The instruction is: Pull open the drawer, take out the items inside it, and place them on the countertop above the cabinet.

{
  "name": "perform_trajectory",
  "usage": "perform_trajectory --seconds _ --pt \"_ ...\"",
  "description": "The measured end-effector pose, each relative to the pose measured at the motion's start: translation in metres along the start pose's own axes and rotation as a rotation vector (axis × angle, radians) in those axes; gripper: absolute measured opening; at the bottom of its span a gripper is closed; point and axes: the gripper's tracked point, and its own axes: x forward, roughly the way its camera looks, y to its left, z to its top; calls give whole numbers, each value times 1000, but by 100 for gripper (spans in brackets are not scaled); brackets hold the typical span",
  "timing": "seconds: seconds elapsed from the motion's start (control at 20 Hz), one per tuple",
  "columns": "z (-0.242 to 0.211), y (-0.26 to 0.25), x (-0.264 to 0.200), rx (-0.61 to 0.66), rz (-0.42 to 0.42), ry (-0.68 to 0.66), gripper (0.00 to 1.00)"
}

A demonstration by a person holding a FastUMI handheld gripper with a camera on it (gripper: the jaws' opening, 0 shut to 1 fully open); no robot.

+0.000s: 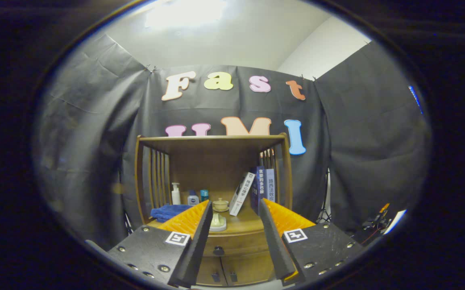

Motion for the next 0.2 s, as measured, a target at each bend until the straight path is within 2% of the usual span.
perform_trajectory --seconds 0.2 --pt "-14 -4 1 -16 1 59 70"
